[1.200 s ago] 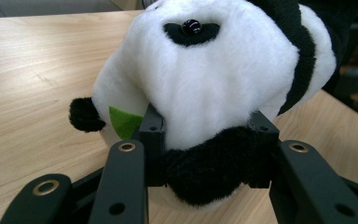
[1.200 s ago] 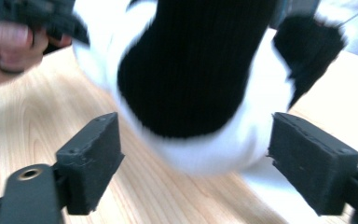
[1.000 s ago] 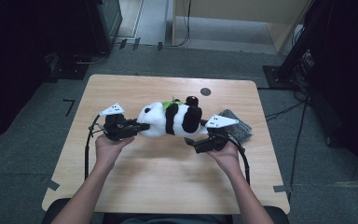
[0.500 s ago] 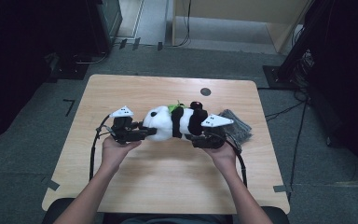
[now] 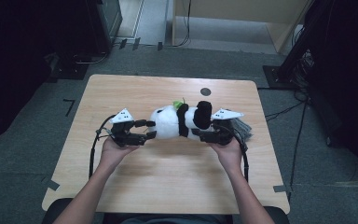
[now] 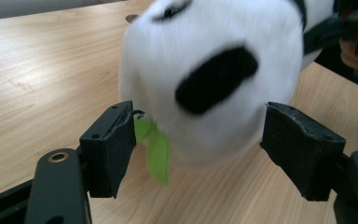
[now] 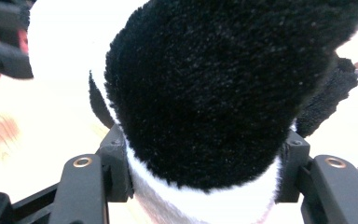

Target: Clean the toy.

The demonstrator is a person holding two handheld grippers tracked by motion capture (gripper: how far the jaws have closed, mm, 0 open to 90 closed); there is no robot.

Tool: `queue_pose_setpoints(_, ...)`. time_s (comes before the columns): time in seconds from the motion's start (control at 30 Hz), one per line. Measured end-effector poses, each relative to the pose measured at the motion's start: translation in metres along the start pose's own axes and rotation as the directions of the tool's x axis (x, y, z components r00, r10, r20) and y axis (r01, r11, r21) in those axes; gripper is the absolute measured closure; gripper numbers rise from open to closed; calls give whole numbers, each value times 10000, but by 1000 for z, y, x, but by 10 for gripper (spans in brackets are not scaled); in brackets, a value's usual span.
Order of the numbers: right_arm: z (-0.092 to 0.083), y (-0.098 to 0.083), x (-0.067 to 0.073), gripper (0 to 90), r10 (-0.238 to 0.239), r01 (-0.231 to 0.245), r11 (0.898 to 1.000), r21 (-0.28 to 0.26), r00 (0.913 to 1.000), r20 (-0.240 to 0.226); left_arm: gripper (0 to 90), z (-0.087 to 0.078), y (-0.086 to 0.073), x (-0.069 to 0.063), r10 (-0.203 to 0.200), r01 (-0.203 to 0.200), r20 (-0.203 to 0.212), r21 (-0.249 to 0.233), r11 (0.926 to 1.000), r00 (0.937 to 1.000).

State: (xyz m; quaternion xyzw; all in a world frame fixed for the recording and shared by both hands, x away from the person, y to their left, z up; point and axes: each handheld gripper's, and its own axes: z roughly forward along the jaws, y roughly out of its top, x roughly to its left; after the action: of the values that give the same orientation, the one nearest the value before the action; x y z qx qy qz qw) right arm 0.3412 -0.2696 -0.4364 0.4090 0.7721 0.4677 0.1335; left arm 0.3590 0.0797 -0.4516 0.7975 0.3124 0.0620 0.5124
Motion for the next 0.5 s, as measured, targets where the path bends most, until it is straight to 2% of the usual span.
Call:
queue_pose_setpoints(0.1, -6, 3, -2, 399, 274, -278, 9993, -244, 9995, -162, 258, 2, -4, 0, 143, -142, 79, -63, 9999, 9999)
queue_pose_setpoints(0.17, -10, 6, 0, 399, 243, -250, 9992, -303, 9995, -218, 250, 1, -4, 0, 128, -124, 172, -209, 9997, 9998)
queue_pose_setpoints(0.27, -14, 8, 1, 396, 422, -433, 9985, -324, 9986, -315, 208, 2, -5, 0, 220, -212, 283, -304, 9993, 9994)
queue_pose_setpoints(0.33, -16, 8, 0, 397, 631, -648, 9973, -332, 9968, -498, 197, 4, -6, -1, 463, -459, 195, -189, 9988, 9987)
queue_pose_setpoints(0.43, -16, 9, 2, 401, 614, -631, 9975, -313, 9967, -524, 188, 6, -7, 0, 420, -411, 294, -306, 9987, 9987)
queue_pose_setpoints(0.5, -14, 10, 3, 406, 739, -769, 9965, -323, 9937, -838, 155, 7, -9, 0, 354, -325, 506, -572, 9978, 9981)
